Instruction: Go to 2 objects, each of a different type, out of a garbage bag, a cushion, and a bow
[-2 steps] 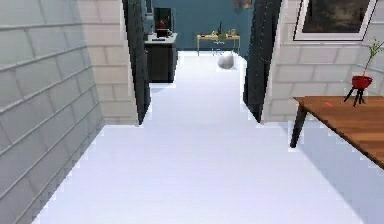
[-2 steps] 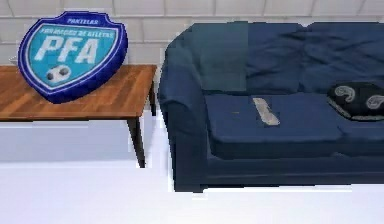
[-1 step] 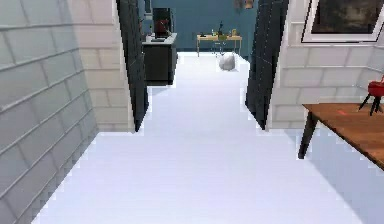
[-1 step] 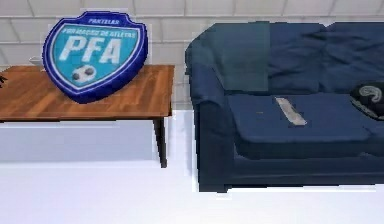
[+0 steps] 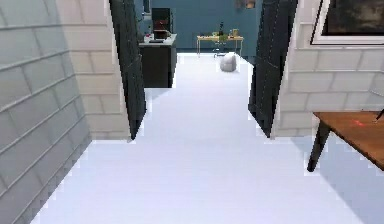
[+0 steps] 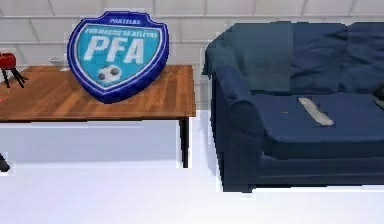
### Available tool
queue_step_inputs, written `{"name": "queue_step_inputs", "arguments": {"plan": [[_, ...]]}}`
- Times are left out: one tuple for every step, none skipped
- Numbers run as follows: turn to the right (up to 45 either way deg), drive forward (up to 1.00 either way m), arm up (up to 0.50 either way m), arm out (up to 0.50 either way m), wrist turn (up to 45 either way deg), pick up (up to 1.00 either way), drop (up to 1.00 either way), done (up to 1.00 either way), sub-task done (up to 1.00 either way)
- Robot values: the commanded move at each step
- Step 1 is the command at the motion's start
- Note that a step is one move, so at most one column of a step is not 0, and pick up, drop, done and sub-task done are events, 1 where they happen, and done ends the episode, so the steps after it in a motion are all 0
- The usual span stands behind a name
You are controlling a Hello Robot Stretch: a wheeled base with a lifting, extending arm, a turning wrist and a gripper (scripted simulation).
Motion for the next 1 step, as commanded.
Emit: {"name": "queue_step_inputs", "arguments": {"plan": [[3.0,0.0,0.0,0.0,0.0,0.0,0.0,0.0,0.0]]}}
